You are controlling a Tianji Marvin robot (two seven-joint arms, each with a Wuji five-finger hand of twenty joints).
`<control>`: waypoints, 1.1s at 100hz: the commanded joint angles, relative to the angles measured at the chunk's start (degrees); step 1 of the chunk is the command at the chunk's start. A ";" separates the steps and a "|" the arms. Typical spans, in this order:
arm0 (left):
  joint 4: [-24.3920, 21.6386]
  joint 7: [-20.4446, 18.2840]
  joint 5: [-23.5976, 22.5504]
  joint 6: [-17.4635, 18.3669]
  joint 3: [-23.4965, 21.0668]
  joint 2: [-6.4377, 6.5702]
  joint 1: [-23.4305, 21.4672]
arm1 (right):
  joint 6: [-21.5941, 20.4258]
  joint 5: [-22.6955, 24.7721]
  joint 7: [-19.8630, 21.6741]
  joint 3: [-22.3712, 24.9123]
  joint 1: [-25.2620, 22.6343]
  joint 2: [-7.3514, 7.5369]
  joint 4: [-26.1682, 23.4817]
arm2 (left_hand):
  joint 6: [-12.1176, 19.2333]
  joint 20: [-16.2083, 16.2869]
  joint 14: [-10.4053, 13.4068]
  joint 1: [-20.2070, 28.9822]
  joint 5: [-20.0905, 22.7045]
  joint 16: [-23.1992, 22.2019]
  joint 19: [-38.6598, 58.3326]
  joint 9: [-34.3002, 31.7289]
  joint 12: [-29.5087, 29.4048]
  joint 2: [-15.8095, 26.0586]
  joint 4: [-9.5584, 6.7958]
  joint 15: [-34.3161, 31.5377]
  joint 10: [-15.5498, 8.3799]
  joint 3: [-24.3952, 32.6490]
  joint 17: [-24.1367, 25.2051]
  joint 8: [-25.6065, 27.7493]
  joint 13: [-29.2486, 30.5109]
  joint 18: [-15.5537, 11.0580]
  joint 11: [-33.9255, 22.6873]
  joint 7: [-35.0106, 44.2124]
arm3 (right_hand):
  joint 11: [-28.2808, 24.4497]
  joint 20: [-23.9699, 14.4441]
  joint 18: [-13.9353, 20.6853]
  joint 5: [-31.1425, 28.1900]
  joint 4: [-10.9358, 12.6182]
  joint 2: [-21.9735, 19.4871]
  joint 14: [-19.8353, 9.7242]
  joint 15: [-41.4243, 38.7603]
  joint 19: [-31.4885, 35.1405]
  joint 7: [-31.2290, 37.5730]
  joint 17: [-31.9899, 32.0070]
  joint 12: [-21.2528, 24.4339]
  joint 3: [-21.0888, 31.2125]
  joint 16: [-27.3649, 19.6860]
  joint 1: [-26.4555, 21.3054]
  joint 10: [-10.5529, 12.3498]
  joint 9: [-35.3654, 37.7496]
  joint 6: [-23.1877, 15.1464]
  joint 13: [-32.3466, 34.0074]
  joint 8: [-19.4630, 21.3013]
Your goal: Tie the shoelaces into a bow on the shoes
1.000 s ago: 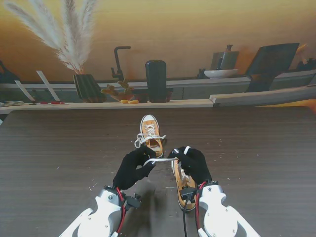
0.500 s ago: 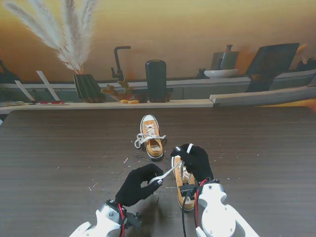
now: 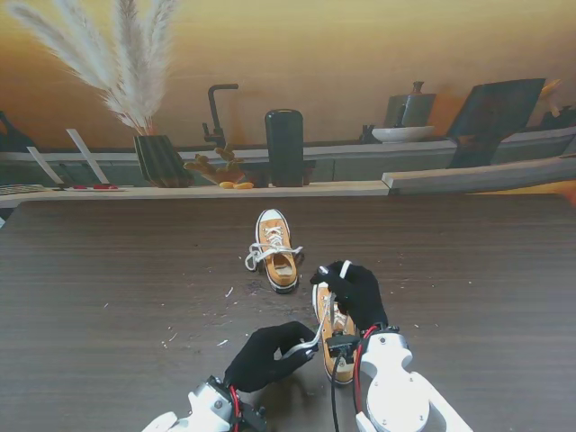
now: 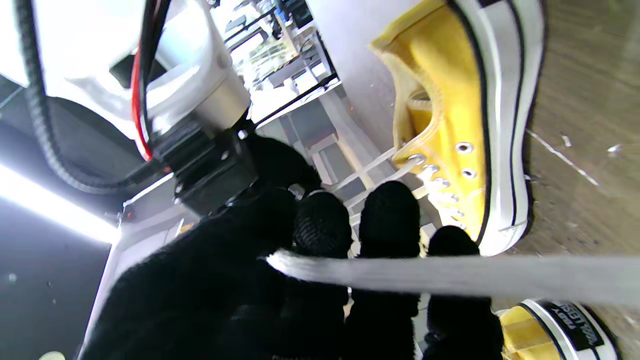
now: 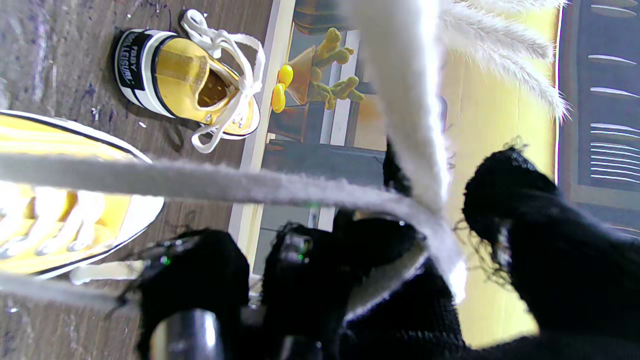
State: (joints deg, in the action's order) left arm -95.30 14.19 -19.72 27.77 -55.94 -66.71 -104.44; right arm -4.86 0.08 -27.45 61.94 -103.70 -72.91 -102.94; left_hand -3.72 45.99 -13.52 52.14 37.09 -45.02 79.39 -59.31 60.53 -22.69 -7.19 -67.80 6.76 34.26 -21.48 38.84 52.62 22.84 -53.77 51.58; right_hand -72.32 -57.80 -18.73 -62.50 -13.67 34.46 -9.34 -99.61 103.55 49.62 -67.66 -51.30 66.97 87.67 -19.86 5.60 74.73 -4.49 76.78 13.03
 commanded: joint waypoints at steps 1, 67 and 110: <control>0.10 -1.27 -0.26 -0.48 0.43 0.16 0.31 | -0.34 -0.16 1.00 0.05 0.19 -0.03 -0.63 | 6.42 -0.77 1.72 2.43 -0.89 -0.90 -0.41 1.39 -1.50 1.26 1.26 1.53 -1.63 -3.07 0.94 -2.56 -1.06 -4.08 1.16 -2.08 | -6.60 0.26 -0.79 -1.56 -1.63 0.53 -8.04 -2.65 16.42 1.03 -1.02 0.25 1.54 0.37 -0.73 -8.58 8.46 6.31 -1.25 -1.11; -2.89 -4.69 -12.94 -7.43 1.55 2.80 0.84 | -1.56 -1.18 1.85 0.51 0.07 0.16 -0.78 | 2.09 -2.53 5.28 8.38 -1.94 0.22 -7.27 7.92 -2.99 9.23 1.79 10.57 -3.21 -22.52 6.46 -18.69 -8.34 -6.45 11.92 -24.62 | -6.71 0.76 -0.78 -1.21 -1.76 0.72 -8.04 -2.65 16.42 1.00 -0.99 0.50 1.43 0.36 -0.99 -8.58 8.43 6.20 -1.25 -1.06; -12.14 -13.34 -23.44 -17.47 -1.11 5.78 -4.10 | -2.06 -1.62 2.20 1.03 -0.07 0.26 -0.89 | 0.16 -5.00 4.84 -14.00 -7.02 2.31 -20.46 22.60 -15.20 17.20 -0.57 28.14 -0.90 -32.70 13.94 -22.13 -21.83 -8.53 23.74 -38.46 | -6.60 0.99 -0.72 -1.09 -1.76 0.47 -8.04 -2.65 16.42 0.93 -0.97 0.60 1.37 0.36 -0.73 -8.25 8.41 6.04 -1.25 -1.07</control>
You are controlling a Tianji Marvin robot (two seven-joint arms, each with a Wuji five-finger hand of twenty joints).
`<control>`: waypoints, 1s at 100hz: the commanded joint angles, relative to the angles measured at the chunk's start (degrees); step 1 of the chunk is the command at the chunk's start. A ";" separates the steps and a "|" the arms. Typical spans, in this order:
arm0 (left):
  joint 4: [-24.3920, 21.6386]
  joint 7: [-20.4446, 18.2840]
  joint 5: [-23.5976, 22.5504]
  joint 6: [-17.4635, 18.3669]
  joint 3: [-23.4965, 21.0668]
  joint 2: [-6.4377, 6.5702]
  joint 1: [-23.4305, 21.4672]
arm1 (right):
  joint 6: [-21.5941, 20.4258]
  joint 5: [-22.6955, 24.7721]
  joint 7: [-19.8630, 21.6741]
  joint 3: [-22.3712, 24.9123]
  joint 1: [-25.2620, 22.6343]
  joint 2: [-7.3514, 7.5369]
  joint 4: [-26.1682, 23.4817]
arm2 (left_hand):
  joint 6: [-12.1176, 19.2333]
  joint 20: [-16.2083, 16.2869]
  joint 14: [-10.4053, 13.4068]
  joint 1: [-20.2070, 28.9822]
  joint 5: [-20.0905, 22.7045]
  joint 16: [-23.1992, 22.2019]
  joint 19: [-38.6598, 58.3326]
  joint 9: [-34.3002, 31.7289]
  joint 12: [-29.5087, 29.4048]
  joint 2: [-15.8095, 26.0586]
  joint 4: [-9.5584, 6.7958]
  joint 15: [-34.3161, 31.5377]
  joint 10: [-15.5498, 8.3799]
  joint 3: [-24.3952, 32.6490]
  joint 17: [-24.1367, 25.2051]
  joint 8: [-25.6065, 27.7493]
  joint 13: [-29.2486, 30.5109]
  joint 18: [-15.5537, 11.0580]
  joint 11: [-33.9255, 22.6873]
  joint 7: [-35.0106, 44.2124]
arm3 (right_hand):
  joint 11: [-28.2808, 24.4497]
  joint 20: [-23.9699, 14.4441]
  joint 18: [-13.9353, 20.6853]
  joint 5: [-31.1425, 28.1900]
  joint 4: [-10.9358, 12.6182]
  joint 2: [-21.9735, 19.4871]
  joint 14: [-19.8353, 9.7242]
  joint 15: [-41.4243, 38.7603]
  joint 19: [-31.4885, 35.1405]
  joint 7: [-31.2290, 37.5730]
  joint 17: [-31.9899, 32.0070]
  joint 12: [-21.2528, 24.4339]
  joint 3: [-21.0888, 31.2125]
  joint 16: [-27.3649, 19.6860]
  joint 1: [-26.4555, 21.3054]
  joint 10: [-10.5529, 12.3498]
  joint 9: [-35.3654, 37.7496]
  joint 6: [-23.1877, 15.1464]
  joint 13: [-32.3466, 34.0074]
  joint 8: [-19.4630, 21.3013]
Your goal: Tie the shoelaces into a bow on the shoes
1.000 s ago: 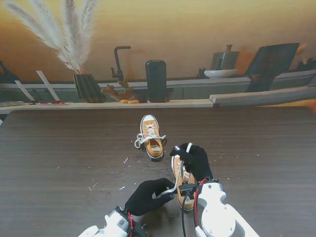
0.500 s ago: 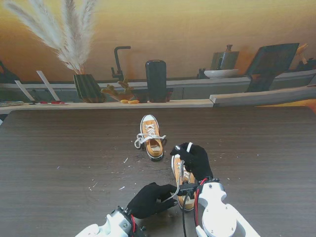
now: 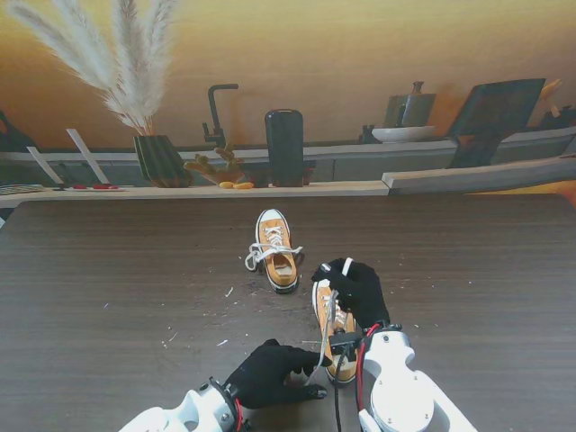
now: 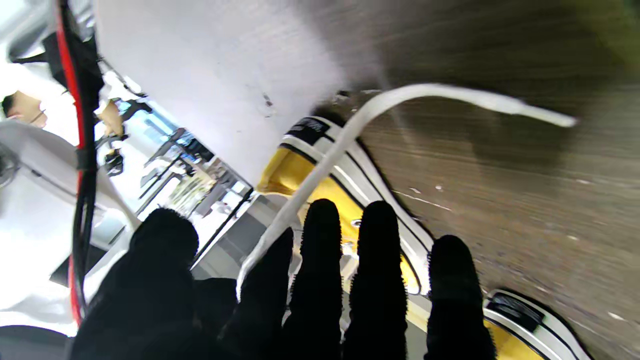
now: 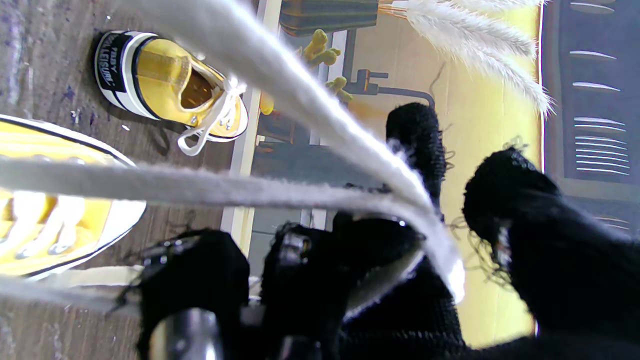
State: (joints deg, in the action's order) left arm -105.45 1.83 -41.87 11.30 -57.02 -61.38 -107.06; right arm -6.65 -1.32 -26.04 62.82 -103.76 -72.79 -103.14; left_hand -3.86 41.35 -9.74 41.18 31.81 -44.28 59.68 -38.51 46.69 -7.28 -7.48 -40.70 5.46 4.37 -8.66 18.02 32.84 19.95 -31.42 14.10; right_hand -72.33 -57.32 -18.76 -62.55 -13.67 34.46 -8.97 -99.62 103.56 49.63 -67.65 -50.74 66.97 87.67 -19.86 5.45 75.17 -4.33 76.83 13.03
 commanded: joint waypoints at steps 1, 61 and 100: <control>-2.25 -0.96 -1.85 -1.43 -0.05 0.50 -1.69 | -0.28 -0.23 0.80 0.16 -0.02 0.14 -0.69 | 0.26 -0.36 1.06 -3.16 -1.77 1.61 -0.82 2.02 -1.44 1.84 -0.26 1.21 0.40 -2.89 1.15 -1.33 -2.21 -5.70 1.54 -1.05 | -6.58 0.52 -0.69 -1.04 -1.75 0.46 -8.41 -2.64 16.41 0.92 -0.99 0.04 1.38 0.36 -0.73 -8.10 7.97 5.88 -1.31 -1.07; -13.54 -11.59 -17.02 -9.82 -4.62 3.04 -13.97 | -1.13 -0.42 0.83 0.51 -0.66 0.22 -1.17 | -2.90 -0.19 1.37 -4.44 -6.11 2.78 -10.42 10.52 -5.29 6.66 1.42 9.55 1.93 -4.57 6.00 -3.33 -9.74 -7.84 8.23 -6.83 | -6.56 1.14 -0.51 -0.92 -1.73 0.53 -8.41 -2.64 16.41 0.77 -0.99 0.02 1.47 0.36 -0.73 -8.04 7.96 5.87 -1.31 -0.94; -20.64 -12.95 -27.19 -18.21 -13.61 2.07 -24.83 | -1.87 -0.57 1.04 0.19 -0.87 0.29 -1.44 | 1.03 2.06 1.66 -2.63 0.30 1.21 -9.56 8.63 -4.51 8.07 1.30 8.30 1.24 -4.71 4.71 0.80 -8.88 -8.82 7.40 -1.03 | -6.42 1.19 -0.58 -0.85 -1.77 0.43 -8.41 -2.64 16.41 0.75 -0.98 -0.03 1.47 0.36 -0.63 -8.24 7.95 5.75 -1.31 -0.92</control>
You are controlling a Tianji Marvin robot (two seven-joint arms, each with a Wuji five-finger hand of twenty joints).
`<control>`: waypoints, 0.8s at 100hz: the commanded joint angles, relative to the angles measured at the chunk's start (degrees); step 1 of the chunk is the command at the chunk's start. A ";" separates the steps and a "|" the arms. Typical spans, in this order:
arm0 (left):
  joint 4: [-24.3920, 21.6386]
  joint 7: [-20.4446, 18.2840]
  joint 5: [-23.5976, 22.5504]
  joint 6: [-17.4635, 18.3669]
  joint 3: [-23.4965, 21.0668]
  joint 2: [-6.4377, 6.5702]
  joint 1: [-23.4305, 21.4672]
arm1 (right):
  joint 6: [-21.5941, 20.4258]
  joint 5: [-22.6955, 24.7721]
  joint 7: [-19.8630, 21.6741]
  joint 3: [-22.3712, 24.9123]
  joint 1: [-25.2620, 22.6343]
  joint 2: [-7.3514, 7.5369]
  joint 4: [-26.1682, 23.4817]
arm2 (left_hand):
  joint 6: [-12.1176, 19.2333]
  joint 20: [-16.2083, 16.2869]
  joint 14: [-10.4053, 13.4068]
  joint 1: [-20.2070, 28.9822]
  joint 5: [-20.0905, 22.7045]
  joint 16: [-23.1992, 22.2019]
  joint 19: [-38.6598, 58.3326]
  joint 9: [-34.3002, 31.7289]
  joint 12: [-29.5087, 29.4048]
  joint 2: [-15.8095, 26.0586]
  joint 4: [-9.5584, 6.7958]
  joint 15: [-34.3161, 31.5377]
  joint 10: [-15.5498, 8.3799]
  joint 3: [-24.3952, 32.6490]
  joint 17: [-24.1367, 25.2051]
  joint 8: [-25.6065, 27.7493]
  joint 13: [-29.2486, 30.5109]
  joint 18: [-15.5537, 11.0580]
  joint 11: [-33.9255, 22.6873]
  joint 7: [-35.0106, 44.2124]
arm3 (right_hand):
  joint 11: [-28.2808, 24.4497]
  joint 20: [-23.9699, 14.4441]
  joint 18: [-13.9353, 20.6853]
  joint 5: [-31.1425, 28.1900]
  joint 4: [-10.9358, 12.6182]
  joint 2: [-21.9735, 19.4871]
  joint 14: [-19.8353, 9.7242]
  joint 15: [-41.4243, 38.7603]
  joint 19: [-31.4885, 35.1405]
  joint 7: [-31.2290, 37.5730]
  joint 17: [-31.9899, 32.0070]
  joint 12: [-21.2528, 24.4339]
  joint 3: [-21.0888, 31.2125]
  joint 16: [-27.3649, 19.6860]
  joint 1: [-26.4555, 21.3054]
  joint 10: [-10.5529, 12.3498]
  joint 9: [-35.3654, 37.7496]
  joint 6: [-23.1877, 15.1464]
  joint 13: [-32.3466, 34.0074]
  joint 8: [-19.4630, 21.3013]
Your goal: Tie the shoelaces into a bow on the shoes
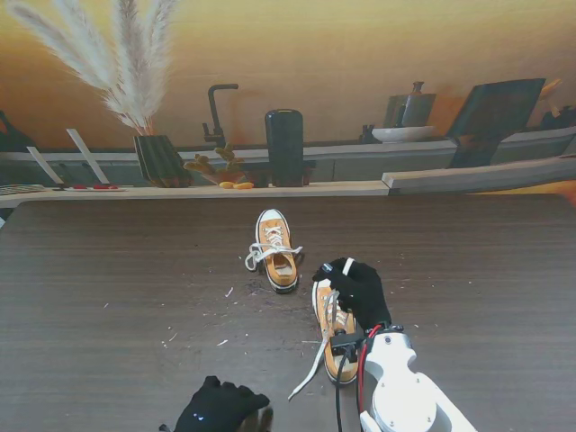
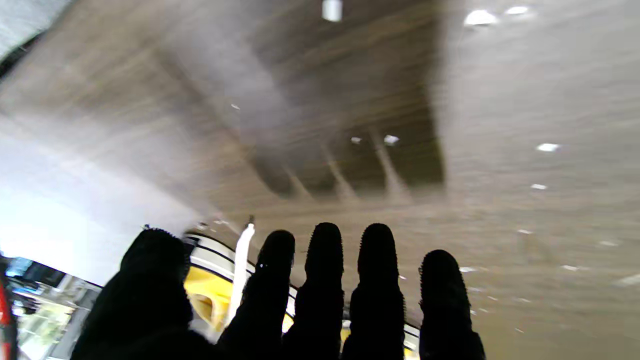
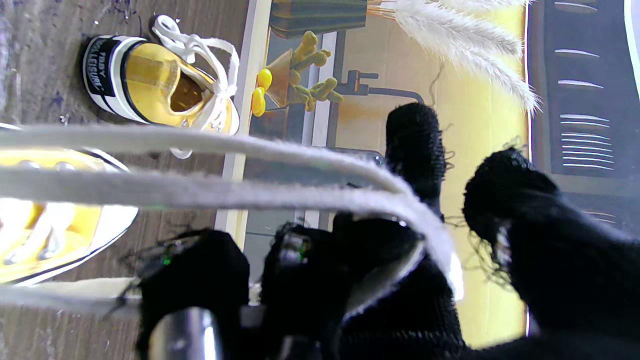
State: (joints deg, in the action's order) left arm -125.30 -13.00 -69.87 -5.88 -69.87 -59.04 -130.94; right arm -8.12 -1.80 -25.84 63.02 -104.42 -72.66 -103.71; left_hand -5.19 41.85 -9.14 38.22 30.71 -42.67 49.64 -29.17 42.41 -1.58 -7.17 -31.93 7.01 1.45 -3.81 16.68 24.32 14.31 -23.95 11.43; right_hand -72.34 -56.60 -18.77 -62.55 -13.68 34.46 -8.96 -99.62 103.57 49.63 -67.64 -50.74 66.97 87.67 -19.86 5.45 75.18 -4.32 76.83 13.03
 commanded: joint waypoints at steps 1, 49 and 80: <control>-0.82 2.64 0.87 -1.18 -1.00 -0.37 -1.13 | -0.42 -0.06 0.85 -0.02 -0.24 0.16 -0.91 | 2.59 1.58 1.11 0.55 1.55 -0.35 0.50 -0.74 -0.25 2.33 0.94 -0.40 -0.34 -1.73 -0.16 2.29 -0.41 -3.20 -0.03 1.81 | -6.41 0.47 -0.57 -0.84 -1.76 0.44 -8.42 -2.64 16.41 0.73 -0.99 -0.04 1.45 0.35 -0.60 -8.23 7.94 5.74 -1.31 -0.92; 25.37 46.15 20.93 13.34 5.20 -7.08 22.58 | -2.05 0.41 1.94 -0.87 -0.03 0.47 -0.39 | 13.74 1.21 2.52 17.33 4.99 1.84 9.71 -10.69 10.46 -18.27 5.55 -4.99 -5.46 16.42 -5.13 6.04 7.46 -1.25 -2.30 18.07 | -6.16 0.47 -0.58 -0.44 -1.85 0.35 -8.42 -2.64 16.41 0.57 -0.99 -0.13 1.36 0.35 -0.47 -7.91 7.94 5.31 -1.31 -0.86; 35.86 53.69 28.25 8.98 15.44 -10.92 33.71 | -3.52 1.14 2.76 -1.36 0.09 0.74 0.29 | 10.47 0.80 2.57 -0.69 8.18 0.92 17.62 -13.61 0.94 -21.13 7.43 -10.74 -5.18 14.95 -9.08 11.12 11.89 -0.54 -11.84 26.22 | -6.10 0.64 -0.42 0.32 -2.40 0.49 -8.42 -2.62 16.41 0.90 -0.99 -0.19 0.97 0.35 -0.44 -7.83 7.94 3.44 -1.32 -1.08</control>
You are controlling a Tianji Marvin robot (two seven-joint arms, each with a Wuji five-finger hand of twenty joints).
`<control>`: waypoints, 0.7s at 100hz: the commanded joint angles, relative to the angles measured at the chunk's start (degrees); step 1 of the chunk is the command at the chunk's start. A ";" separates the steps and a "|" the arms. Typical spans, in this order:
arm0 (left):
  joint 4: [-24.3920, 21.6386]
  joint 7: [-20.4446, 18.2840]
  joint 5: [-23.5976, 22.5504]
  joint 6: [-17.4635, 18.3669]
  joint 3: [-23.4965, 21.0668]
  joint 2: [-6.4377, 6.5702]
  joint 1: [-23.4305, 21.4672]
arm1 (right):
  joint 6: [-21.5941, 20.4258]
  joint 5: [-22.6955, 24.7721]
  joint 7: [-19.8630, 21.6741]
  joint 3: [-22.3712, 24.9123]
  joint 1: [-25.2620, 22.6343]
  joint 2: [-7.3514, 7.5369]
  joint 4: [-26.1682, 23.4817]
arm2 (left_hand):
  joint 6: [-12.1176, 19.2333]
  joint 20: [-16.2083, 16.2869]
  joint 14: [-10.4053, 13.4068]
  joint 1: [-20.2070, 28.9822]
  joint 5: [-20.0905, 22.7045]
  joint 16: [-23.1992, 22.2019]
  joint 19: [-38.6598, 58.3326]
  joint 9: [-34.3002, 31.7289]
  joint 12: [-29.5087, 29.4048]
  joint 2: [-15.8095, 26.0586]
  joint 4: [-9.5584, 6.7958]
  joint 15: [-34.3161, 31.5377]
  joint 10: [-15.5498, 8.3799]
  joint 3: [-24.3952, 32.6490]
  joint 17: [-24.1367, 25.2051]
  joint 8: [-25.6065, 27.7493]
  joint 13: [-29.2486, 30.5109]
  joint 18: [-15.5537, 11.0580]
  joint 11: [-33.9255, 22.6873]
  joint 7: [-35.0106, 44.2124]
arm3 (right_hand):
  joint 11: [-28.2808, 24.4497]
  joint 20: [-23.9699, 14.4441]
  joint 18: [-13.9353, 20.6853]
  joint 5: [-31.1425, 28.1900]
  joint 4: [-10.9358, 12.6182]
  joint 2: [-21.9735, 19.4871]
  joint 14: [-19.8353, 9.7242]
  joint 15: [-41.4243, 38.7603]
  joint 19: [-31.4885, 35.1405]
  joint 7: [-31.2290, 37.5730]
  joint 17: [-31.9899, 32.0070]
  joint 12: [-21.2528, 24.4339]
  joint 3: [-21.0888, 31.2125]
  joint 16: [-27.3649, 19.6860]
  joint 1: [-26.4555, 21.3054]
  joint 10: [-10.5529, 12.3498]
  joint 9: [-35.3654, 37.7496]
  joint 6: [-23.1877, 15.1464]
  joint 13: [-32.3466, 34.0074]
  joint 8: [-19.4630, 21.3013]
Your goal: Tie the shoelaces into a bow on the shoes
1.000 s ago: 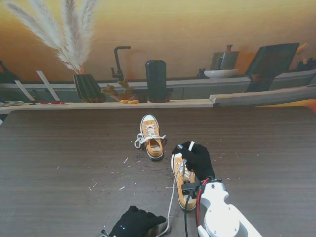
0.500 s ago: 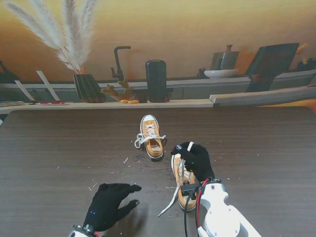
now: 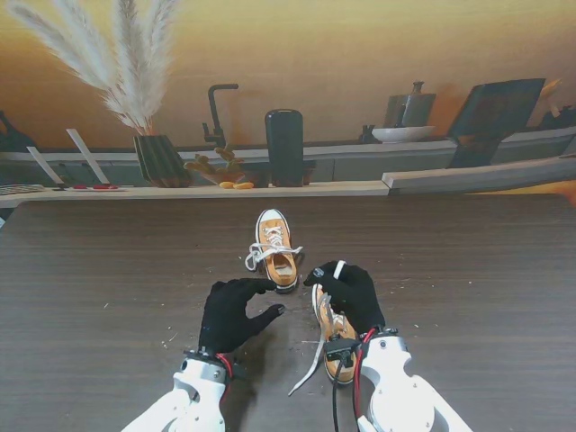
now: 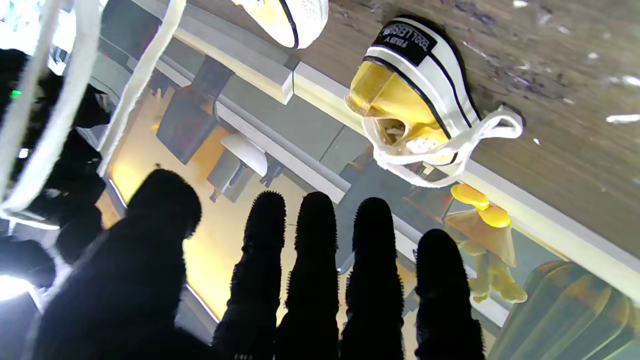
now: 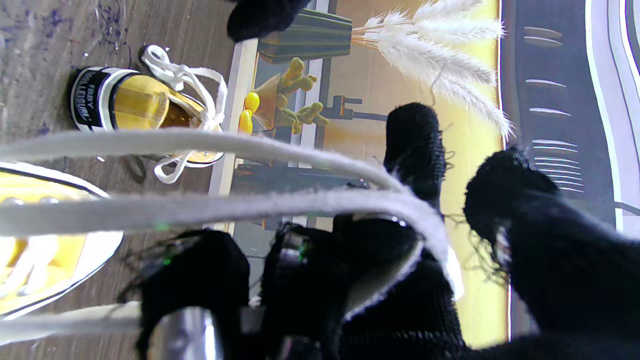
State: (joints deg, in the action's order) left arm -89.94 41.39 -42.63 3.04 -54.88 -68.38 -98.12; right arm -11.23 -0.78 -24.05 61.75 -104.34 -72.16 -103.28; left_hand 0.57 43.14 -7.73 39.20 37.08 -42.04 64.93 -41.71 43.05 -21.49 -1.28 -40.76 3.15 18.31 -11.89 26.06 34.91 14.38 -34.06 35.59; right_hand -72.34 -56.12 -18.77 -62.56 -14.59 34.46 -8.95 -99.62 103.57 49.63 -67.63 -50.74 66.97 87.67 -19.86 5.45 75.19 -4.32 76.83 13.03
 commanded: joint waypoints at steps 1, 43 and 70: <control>0.75 -0.55 1.22 -0.09 0.70 -1.70 1.14 | -0.44 0.14 1.00 -0.09 0.00 0.26 -0.13 | 4.76 -0.50 1.11 -1.64 1.87 0.28 2.45 -1.12 0.34 -1.26 1.54 -1.99 -1.26 -2.06 -1.09 1.86 1.38 -0.59 -1.81 2.24 | -6.10 0.16 -0.41 0.35 -1.50 0.48 -8.43 -2.61 16.41 0.92 -1.00 -0.20 0.97 0.35 -0.47 -7.83 7.94 3.35 -1.32 -1.09; 6.59 0.41 6.84 -0.48 6.65 -4.29 6.41 | -1.57 1.74 2.11 0.28 -0.54 0.78 0.00 | 7.70 -2.10 1.44 0.26 2.70 0.53 6.94 -4.78 3.04 -1.86 2.51 -5.03 -2.36 -11.00 -3.88 9.39 4.29 -0.13 -6.50 16.70 | -6.06 0.92 0.42 2.55 -2.69 0.06 -8.43 -2.44 16.41 2.20 -1.04 -0.25 -0.52 0.46 -0.21 -7.81 7.94 -2.21 -1.32 -3.39; 8.29 -0.63 8.70 1.80 8.00 -4.71 7.21 | -1.33 2.20 2.44 0.51 -0.85 0.94 -0.20 | 7.69 -2.26 1.50 0.32 3.11 0.54 7.20 -5.54 3.25 -2.14 3.03 -5.23 -2.37 -12.25 -4.32 10.26 4.85 -0.08 -6.85 17.62 | -6.06 1.14 0.58 2.69 -2.64 -0.33 -8.43 -2.44 16.41 2.57 -1.06 -0.26 -0.77 0.48 0.05 -7.81 7.95 -2.59 -1.31 -4.15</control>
State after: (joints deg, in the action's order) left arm -81.96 41.86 -34.01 4.34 -47.27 -72.77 -91.06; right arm -12.58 1.31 -22.27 62.24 -104.96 -71.42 -103.18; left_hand 0.57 41.19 -7.71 39.45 38.40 -42.04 70.28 -46.28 45.23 -22.13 0.47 -44.48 2.55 8.50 -15.80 35.03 38.01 14.42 -39.59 52.28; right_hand -72.34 -55.27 -18.77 -60.86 -15.69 34.46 -8.95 -99.62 103.57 51.04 -67.63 -50.74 66.90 87.67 -19.86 5.44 75.21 -5.75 76.83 10.20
